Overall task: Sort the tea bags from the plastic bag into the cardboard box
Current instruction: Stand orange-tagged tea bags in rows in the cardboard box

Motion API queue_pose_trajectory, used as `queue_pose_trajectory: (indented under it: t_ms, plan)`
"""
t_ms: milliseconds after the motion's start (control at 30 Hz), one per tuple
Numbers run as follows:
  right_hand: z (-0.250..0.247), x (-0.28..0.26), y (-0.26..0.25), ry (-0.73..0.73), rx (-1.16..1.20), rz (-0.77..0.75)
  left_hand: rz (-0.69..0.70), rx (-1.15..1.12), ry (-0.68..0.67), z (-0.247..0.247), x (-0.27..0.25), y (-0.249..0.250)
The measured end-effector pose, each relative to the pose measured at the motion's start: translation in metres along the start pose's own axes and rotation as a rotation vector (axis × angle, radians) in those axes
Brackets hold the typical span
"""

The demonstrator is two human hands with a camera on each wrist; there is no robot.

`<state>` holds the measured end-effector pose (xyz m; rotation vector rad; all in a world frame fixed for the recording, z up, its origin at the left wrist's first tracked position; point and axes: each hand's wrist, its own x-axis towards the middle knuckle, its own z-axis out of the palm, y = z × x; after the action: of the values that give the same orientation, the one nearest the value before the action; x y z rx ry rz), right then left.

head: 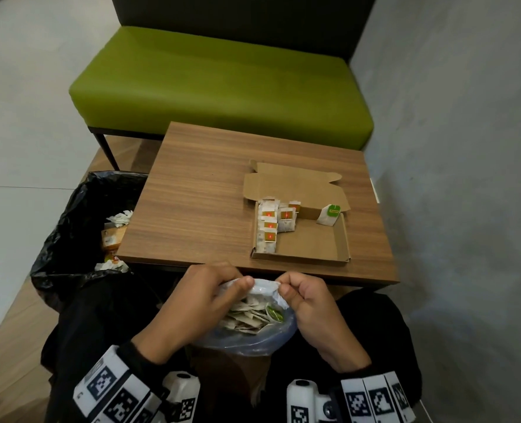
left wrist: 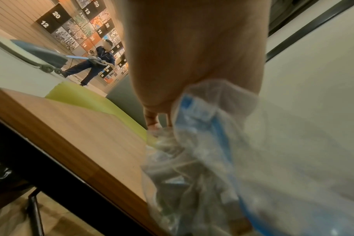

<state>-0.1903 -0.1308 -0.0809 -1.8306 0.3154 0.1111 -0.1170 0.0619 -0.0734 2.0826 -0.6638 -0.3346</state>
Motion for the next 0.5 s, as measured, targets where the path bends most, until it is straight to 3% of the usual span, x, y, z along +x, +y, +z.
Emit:
queue_pose_trajectory:
  t_ms: [167,333,500]
  plan:
    - [0.008,0.008,-0.007,0.059,0.029,-0.085,-0.09,-0.035,0.168,-0.002,0.003,-0.001]
    - [0.018,0.007,-0.018,0.318,-0.082,-0.089,-0.191,-0.14,0.47,-0.012,0.005,-0.007]
    - [0.038,0.015,-0.037,0.262,-0.05,-0.066,-0.277,-0.348,0.563,-0.028,0.01,-0.014]
